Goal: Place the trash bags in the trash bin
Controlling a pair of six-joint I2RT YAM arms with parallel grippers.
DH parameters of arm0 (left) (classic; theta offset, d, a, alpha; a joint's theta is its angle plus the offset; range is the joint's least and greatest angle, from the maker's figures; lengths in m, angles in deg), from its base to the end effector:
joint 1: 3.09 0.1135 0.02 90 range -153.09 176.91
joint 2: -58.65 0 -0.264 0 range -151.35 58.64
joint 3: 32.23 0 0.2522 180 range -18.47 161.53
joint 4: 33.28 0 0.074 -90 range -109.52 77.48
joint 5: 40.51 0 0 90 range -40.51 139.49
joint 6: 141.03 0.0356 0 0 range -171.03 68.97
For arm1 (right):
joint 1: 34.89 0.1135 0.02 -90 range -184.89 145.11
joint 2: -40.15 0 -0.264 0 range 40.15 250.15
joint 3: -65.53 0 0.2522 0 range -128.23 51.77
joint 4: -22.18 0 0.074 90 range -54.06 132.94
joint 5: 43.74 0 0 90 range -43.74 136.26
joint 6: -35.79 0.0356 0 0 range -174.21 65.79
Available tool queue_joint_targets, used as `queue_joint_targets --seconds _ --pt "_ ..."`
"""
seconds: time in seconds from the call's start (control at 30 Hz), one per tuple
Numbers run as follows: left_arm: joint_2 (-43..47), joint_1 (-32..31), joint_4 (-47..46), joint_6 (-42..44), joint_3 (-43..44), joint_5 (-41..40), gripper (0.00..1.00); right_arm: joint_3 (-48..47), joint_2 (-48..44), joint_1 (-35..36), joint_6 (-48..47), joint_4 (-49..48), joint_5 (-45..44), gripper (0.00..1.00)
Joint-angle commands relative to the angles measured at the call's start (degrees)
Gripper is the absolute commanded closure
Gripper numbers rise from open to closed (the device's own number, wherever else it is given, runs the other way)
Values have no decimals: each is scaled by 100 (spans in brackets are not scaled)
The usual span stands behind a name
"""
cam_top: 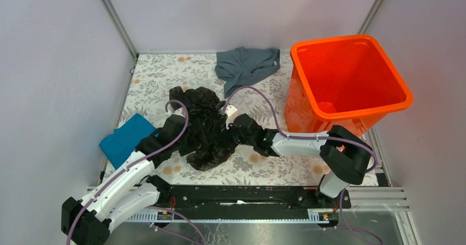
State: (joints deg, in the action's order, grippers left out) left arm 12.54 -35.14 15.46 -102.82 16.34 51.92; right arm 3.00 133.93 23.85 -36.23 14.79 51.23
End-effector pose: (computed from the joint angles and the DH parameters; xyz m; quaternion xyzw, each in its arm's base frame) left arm 0.1388 -0.0887 0.2354 -0.1513 0.9155 -0.2633 0.2638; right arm 0.1806 0.3035 0.2018 -0.3137 0.7766 0.3668 0.4049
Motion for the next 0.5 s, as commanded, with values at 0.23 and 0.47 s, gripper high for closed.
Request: queue_joint_targets --seconds 0.23,0.47 --pt "-190 -161 -748 -107 -268 398 23 317 -1446 -39 508 563 -909 100" --pt "-444 -289 -539 76 116 -2 66 218 -1998 -41 316 1412 -1450 100"
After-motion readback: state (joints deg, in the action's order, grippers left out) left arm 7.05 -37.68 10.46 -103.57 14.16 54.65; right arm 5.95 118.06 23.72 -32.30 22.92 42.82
